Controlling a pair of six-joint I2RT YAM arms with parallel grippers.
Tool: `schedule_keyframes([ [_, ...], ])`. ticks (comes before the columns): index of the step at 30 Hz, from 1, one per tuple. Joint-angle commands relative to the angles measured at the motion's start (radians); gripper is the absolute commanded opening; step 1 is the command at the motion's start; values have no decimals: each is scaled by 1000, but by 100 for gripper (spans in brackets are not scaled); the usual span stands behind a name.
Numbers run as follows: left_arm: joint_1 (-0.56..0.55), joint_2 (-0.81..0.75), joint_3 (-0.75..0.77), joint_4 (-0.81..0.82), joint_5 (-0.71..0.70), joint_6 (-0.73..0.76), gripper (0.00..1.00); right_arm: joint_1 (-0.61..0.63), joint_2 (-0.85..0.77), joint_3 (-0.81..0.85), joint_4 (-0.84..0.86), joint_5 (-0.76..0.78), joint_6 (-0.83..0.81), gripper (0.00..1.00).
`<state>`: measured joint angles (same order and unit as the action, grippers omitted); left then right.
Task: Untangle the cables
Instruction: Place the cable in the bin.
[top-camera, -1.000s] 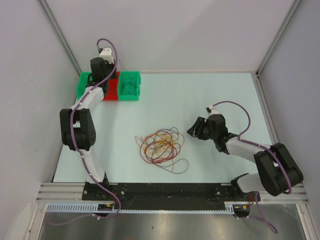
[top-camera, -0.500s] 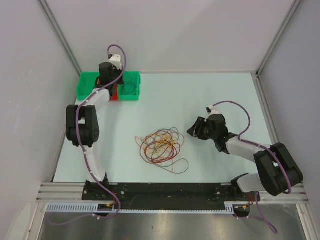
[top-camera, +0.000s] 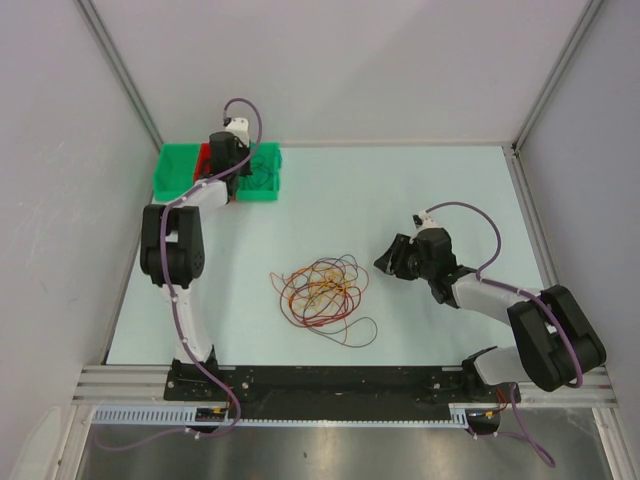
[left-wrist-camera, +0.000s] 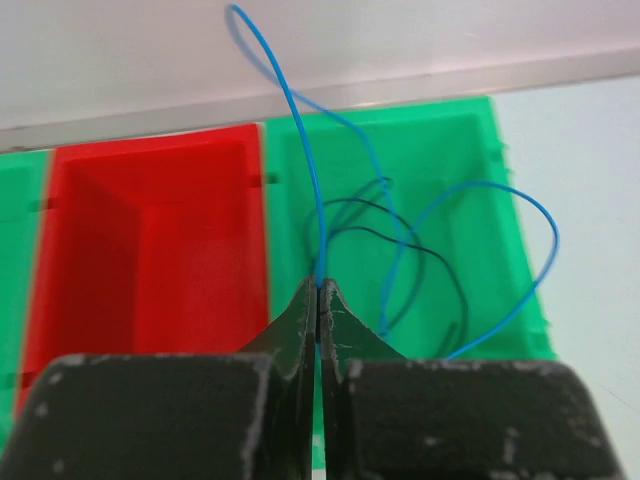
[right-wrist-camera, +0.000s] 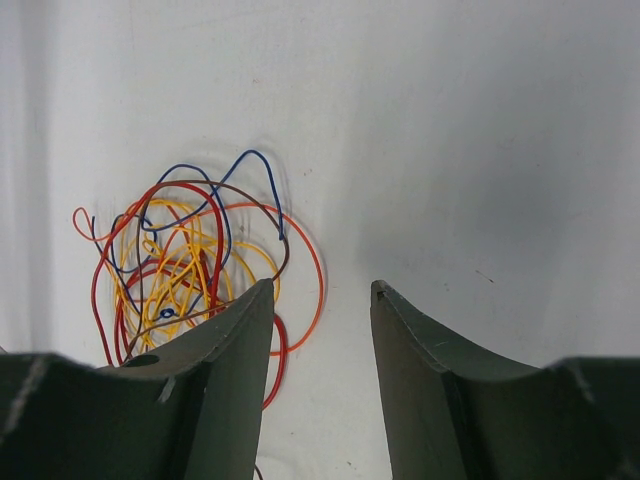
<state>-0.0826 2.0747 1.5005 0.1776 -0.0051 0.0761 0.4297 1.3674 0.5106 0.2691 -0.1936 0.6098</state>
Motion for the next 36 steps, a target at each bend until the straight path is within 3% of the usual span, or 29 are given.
schedule_keyframes([
  [1, 20, -82, -13, 94, -164, 39, 0, -6, 7, -1, 45, -15, 2, 48],
  [11, 14, -90, -9, 95, -269, 171, 0, -11, 10, -1, 50, -23, 4, 48],
  [27, -138, 4, -36, 226, -458, 360, 0, -14, 13, -3, 50, -27, 4, 47],
  [36, -146, 18, -34, 179, -359, 321, 0, -14, 15, -3, 50, -30, 2, 47],
])
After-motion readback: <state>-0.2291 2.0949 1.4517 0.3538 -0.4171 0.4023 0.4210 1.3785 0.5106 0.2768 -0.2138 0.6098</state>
